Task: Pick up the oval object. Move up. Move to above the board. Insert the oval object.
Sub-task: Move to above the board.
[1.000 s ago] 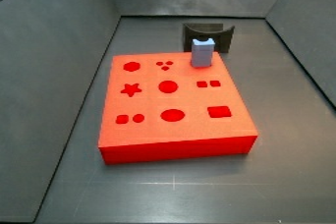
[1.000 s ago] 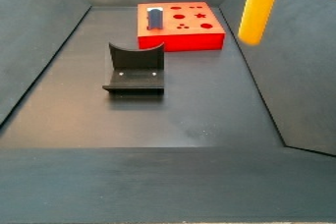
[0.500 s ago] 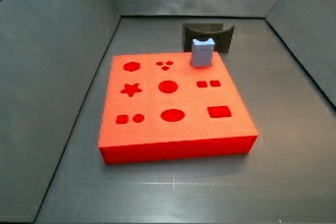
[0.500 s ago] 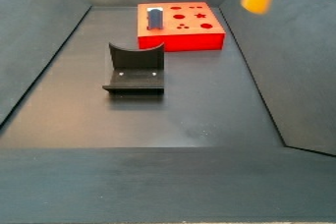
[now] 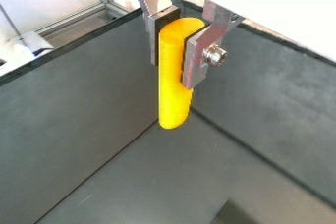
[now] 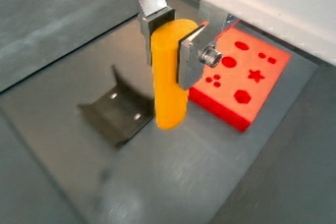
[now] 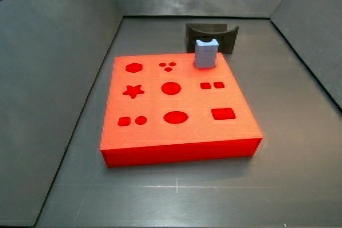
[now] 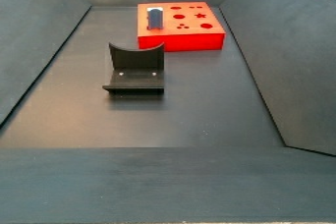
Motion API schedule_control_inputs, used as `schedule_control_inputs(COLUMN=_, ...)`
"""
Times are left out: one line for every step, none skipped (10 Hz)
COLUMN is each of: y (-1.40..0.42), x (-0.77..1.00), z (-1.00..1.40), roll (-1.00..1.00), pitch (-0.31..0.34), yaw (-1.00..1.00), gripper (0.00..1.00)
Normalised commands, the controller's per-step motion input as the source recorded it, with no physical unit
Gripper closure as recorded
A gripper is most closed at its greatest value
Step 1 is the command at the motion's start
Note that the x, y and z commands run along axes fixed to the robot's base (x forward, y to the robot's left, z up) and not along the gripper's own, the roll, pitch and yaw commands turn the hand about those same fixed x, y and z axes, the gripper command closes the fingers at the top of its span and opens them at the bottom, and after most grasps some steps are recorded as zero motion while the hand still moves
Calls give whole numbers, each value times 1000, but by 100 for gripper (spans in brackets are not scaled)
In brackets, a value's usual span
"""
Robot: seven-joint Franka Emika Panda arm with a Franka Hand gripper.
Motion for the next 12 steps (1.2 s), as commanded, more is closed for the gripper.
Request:
schedule_control_inputs(y=-1000, x=111, z=58, roll=-29, pitch=12, yaw=-22, gripper=100)
schedule_control_inputs(y=-1000, x=110, z=61, roll=-15, pitch=14, yaw=-14, gripper=100)
schedule_control_inputs(y=-1000, x=111, z=63, roll=-14, pitch=16, yaw=2, gripper=100)
schedule_control_inputs(y=-1000, x=114, z=65, roll=2, pitch=25, yaw=6, gripper=100)
schedule_control_inputs(y=-1000, x=121, z=67, roll=-18, pitch=39, yaw=7, gripper=100)
schedule_control_inputs(y=-1000, x=131, z=65, roll=-5, pitch=58, yaw=-2, gripper=100)
schedule_control_inputs(y=-1000, x=139, z=66, roll=-9, pitch=67, yaw=6, gripper=100)
schedule_control_inputs(y=-1000, x=150, z=68, roll=-4, pitch=84, yaw=7, gripper=100)
schedule_control_inputs(y=-1000, x=162, z=72, roll=11, pitch=97, yaw=7, gripper=100)
schedule_control_inputs(y=-1000, x=176, z=73, roll=9, pitch=112, yaw=9, gripper=100)
schedule_control_inputs(y=-1000, x=193, z=78, roll=0, pitch=122, yaw=3, gripper=100)
schedule_control_inputs(y=-964, x=213, z=84, roll=0, pitch=138, yaw=8, gripper=100)
